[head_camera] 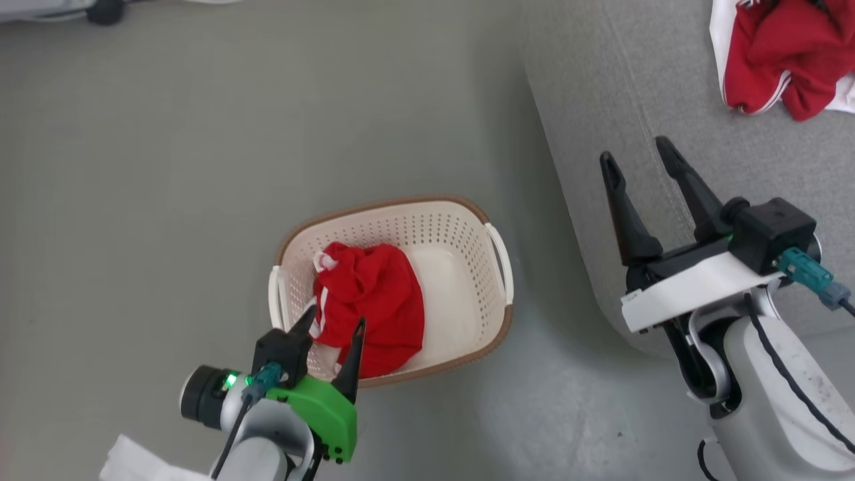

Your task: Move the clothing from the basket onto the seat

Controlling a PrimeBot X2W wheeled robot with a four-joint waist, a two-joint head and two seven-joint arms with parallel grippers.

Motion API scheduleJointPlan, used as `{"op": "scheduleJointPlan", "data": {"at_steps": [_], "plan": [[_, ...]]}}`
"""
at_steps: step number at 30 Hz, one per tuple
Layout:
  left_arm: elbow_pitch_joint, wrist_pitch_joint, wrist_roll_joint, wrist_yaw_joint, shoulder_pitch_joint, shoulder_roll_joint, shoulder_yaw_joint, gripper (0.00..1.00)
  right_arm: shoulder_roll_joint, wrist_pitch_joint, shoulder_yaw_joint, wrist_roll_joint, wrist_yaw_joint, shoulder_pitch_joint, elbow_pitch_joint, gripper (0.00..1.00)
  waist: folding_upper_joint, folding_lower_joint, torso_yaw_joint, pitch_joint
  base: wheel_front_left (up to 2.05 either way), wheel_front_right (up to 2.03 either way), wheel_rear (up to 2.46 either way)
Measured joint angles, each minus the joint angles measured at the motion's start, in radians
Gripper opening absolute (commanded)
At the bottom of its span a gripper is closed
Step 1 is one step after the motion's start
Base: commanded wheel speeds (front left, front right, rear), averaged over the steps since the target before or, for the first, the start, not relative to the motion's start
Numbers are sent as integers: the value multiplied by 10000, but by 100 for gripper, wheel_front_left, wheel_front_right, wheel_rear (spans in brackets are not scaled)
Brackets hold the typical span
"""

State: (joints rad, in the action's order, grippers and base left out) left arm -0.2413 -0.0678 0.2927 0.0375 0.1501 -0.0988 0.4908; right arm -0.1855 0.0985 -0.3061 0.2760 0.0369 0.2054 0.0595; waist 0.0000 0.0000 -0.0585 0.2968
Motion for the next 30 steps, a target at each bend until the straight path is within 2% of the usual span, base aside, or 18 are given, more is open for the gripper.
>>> {"op": "scheduleJointPlan", "data": {"at_steps": [12,30], "plan": [[-1722,755,-251,-336,1884,84,157,100,255,-84,-247,-219,-2,980,1172,100,0,0,-724,1630,0,0,0],[-3720,1835,-844,-692,4182,-675,88,100,890,364,-376,-92,-2,2035,2048,100,0,2,-2120,4003,0,0,0]]}}
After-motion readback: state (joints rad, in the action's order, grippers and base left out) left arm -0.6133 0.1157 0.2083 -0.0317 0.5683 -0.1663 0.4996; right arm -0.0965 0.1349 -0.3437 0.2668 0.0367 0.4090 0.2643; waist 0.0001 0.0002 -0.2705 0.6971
